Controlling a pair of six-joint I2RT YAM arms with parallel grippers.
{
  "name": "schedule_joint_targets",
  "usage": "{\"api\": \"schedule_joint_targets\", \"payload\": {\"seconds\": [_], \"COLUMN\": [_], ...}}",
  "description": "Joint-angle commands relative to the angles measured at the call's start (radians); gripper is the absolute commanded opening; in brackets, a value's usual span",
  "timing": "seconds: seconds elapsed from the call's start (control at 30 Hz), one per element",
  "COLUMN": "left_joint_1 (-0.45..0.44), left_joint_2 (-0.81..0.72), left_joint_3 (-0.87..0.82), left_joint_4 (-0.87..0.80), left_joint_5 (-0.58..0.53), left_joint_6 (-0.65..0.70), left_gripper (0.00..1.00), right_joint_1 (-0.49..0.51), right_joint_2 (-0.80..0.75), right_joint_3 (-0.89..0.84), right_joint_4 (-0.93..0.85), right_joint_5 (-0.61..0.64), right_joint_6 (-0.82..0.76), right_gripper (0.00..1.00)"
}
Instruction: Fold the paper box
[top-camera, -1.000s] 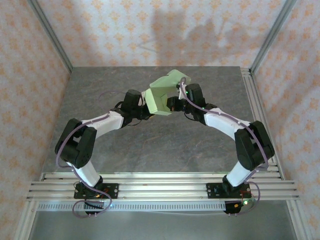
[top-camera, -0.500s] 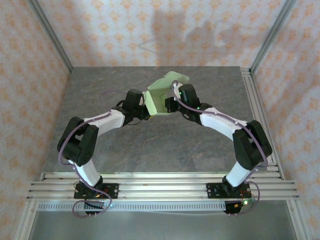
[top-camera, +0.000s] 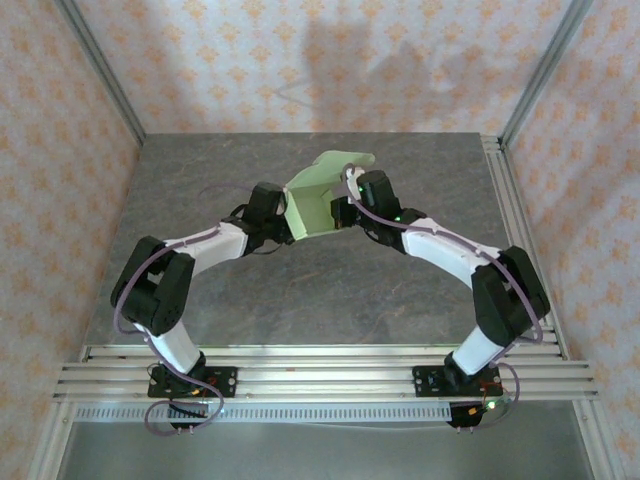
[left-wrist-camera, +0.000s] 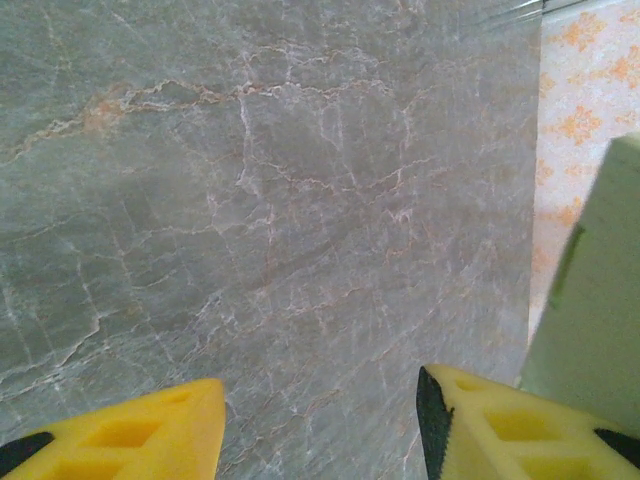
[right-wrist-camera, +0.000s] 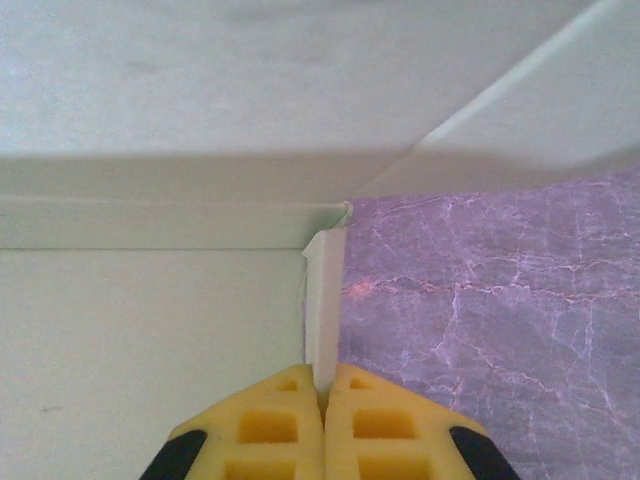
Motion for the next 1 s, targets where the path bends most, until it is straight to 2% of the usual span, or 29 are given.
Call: {"api": "schedule_joint_targets", "payload": {"seconds": [0.0,0.4,0.53,0.77,0.97], "left_joint_1": [0.000,0.022,0.049,0.169,0.174], "left_joint_2": [-0.047,-0.031,-0.046,-0.225,-0.431], "left_joint_3": [-0.027,-0.152,-0.176,-0.262,-0.238], "left_joint_4": [0.067,0.079,-0.028,-0.180,-0.343], "left_joint_5": [-0.002,-0.076,-0.125,-0.139,-0.217], "left_joint_6": [0.016,0.022,0.088,0.181,0.266], "left_gripper": [0.56,0.60,0.60,0.60,0.62], "right_joint_1": [-0.006,-0.061,-0.087,-0.111,-0.102], "right_joint_2": [-0.049,-0.083,-0.070,-0.003,0.057], "right_joint_3": [-0.020,-0.055,-0.074,-0.080,-0.096], "right_joint_4": [-0.033,-0.039,-0.034,-0.092,-0.124], "right_joint_5": [-0.003,0.069,0.093,0.194,0.294], "right_joint_6": [0.010,0.021,0.022,0.020,0.050], "right_gripper": [0.00,0.00,0.00,0.00,0.00]}}
